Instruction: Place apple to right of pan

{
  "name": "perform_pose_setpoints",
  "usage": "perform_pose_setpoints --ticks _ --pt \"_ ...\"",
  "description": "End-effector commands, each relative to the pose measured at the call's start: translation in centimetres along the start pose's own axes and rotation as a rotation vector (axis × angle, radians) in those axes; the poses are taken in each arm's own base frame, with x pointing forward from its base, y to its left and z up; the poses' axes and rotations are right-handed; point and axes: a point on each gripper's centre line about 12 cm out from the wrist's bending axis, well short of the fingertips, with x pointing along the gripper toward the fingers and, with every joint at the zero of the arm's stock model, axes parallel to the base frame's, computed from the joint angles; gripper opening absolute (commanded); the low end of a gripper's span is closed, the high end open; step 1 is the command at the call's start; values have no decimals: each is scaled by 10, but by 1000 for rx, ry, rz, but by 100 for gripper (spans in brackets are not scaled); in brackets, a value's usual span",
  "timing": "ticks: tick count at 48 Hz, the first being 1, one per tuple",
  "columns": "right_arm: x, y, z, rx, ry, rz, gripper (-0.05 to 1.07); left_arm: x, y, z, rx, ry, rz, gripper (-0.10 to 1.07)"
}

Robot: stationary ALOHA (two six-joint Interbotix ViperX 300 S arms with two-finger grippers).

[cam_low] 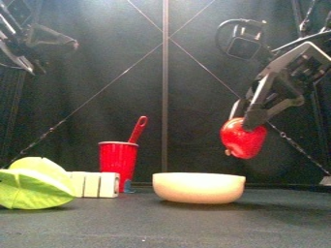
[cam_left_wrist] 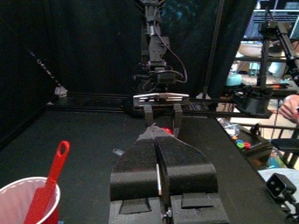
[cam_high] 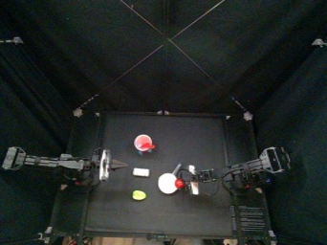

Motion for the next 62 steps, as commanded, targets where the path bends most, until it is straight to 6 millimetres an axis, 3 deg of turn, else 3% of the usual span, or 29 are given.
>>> perform_pose_setpoints --ticks 1,12,23,62 --pt "-17 0 -4 22 -38 2 75 3 0 4 3 -11 1 -2" --pt "-38 -5 -30 98 -44 -12 75 3 0 5 3 -12 2 -2" --pt "-36 -7 -43 117 -23 -21 76 3 1 4 3 -11 4 -2" --pt "-26 -17 -52 164 15 -60 76 2 1 3 4 -8 5 -2"
